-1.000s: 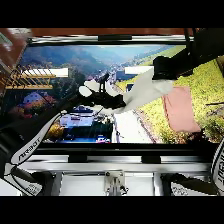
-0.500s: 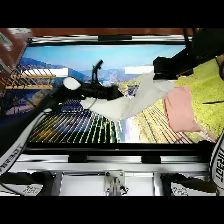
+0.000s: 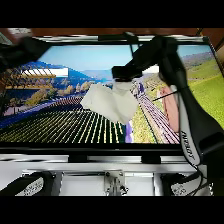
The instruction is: Fold the shirts.
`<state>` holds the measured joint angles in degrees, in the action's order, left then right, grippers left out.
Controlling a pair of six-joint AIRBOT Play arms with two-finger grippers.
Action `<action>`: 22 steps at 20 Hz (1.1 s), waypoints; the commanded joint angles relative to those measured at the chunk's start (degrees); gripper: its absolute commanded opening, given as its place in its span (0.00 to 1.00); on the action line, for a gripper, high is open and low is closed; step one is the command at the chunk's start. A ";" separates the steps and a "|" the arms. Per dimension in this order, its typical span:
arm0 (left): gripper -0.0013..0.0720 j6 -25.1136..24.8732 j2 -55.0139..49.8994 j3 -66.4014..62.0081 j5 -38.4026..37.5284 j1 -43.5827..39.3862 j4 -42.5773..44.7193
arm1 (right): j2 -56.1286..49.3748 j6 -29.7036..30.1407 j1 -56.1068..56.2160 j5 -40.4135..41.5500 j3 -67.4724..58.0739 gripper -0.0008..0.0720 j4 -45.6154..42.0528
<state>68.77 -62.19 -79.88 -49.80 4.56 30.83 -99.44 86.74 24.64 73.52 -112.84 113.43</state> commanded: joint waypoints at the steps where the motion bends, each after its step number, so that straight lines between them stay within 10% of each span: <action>1: 0.06 -0.02 6.51 0.00 -3.91 7.48 0.09 | -7.26 -0.81 5.14 -12.22 0.00 0.07 5.22; 8: 0.05 -0.15 9.49 0.00 -7.91 8.52 0.11 | -14.49 -6.19 10.23 -23.63 0.00 0.11 6.58; 9: 0.06 -0.17 9.49 0.00 -7.91 8.33 0.11 | -14.56 -7.98 10.23 -25.88 0.00 0.30 6.62; 10: 0.06 -0.17 9.49 0.00 -7.91 8.28 0.11 | -14.53 -9.88 10.23 -27.74 -0.02 0.71 6.69; 12: 0.05 -0.20 9.49 0.00 -7.87 8.28 0.11 | -14.23 -10.19 10.01 -26.84 -0.02 0.80 7.43; 22: 0.06 -1.09 9.49 0.00 -7.89 8.31 0.15 | -6.67 -4.24 -9.68 20.35 1.31 0.80 -13.22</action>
<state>67.96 -52.75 -79.88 -57.63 12.80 30.96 -107.66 80.86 22.15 78.85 -112.49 104.25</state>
